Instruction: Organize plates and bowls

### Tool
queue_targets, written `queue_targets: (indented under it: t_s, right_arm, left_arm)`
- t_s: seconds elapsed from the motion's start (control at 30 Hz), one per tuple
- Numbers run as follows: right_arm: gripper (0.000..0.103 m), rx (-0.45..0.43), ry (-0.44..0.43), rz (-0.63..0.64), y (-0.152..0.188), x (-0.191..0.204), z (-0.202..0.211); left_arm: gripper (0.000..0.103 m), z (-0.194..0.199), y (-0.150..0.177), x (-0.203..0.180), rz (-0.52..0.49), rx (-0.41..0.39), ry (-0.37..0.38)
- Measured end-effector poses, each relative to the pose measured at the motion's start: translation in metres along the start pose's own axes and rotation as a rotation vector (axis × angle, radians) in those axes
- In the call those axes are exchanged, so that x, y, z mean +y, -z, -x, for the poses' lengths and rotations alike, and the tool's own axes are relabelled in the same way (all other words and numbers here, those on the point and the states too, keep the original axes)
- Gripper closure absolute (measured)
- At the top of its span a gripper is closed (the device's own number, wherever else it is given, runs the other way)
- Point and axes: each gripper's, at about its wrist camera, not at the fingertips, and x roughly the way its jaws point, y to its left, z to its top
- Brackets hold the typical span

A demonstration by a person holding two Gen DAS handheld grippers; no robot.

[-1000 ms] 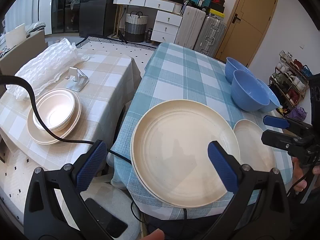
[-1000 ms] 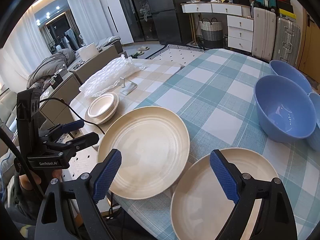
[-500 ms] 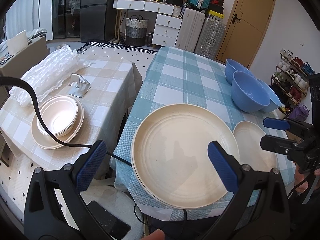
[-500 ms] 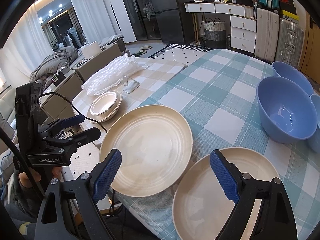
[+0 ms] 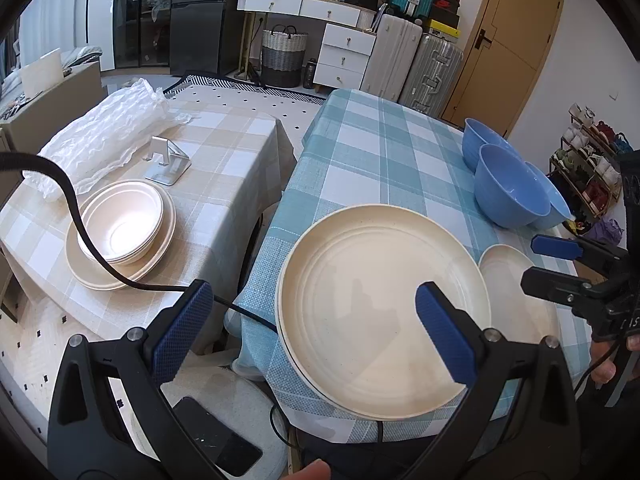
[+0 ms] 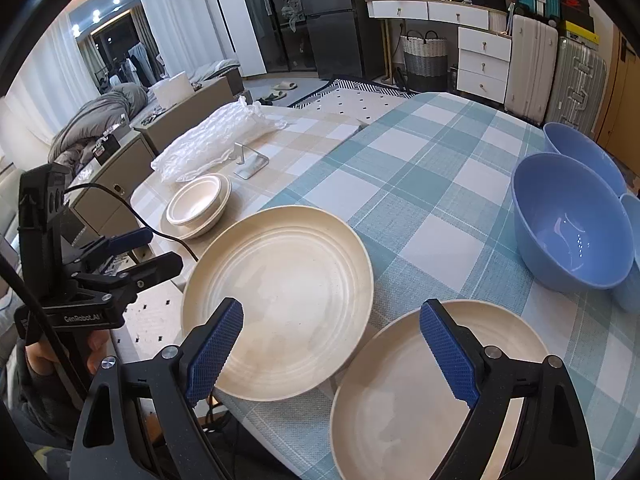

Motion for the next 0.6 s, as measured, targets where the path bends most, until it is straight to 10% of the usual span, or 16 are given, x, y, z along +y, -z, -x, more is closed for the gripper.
queue_targets:
  t_s: [0.6]
  right_arm:
    - [0.011, 0.067, 0.011, 0.050, -0.016, -0.002, -0.033]
  left_arm:
    - [0.003, -0.028, 0.004, 0.008, 0.020, 0.028, -0.010]
